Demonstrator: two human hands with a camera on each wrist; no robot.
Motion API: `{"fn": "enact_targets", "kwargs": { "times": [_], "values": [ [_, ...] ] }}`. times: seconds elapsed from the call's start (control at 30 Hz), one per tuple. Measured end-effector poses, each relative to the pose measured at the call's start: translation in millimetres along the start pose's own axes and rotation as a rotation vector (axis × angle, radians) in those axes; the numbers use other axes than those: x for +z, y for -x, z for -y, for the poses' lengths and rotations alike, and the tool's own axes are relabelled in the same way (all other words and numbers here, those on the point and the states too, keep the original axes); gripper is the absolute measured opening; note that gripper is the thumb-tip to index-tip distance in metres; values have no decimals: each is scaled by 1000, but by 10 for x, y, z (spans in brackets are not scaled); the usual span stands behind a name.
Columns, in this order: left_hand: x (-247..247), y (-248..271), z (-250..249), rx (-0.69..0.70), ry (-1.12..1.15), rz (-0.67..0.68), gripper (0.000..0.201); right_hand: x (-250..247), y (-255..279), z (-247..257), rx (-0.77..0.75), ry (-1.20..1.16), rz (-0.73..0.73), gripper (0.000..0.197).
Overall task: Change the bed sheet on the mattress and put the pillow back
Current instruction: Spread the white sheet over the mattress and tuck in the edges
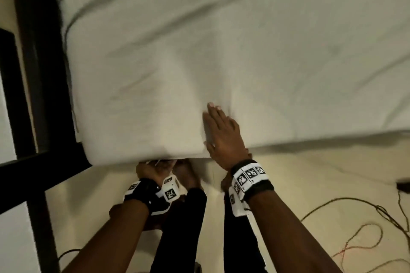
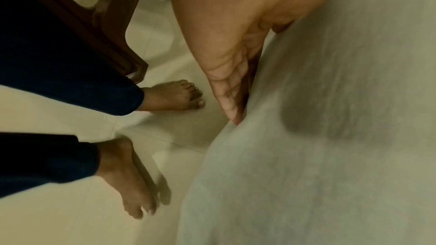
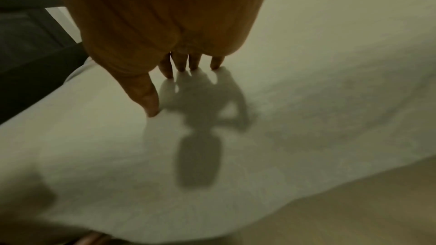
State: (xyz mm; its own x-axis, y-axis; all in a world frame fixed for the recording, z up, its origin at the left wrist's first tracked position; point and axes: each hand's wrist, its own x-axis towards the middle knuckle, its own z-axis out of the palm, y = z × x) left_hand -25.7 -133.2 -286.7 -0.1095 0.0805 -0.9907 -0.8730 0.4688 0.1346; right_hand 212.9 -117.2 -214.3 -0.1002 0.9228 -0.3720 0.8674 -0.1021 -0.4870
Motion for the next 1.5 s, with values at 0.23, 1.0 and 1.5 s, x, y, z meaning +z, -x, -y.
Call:
{"fn": "enact_targets", "kwargs": {
  "times": [0.23, 1.0, 1.5],
  "values": [
    [92, -104, 258, 16, -89, -88, 68, 278, 562, -314, 279, -324, -541, 43],
    [-57, -522, 275, 45, -880, -62, 34, 1834, 229, -470, 1182, -2039, -445, 42],
    [-30, -627, 174, -97, -1057, -148, 21, 2061, 590, -148, 1349, -2120, -695, 57]
  ]
}}
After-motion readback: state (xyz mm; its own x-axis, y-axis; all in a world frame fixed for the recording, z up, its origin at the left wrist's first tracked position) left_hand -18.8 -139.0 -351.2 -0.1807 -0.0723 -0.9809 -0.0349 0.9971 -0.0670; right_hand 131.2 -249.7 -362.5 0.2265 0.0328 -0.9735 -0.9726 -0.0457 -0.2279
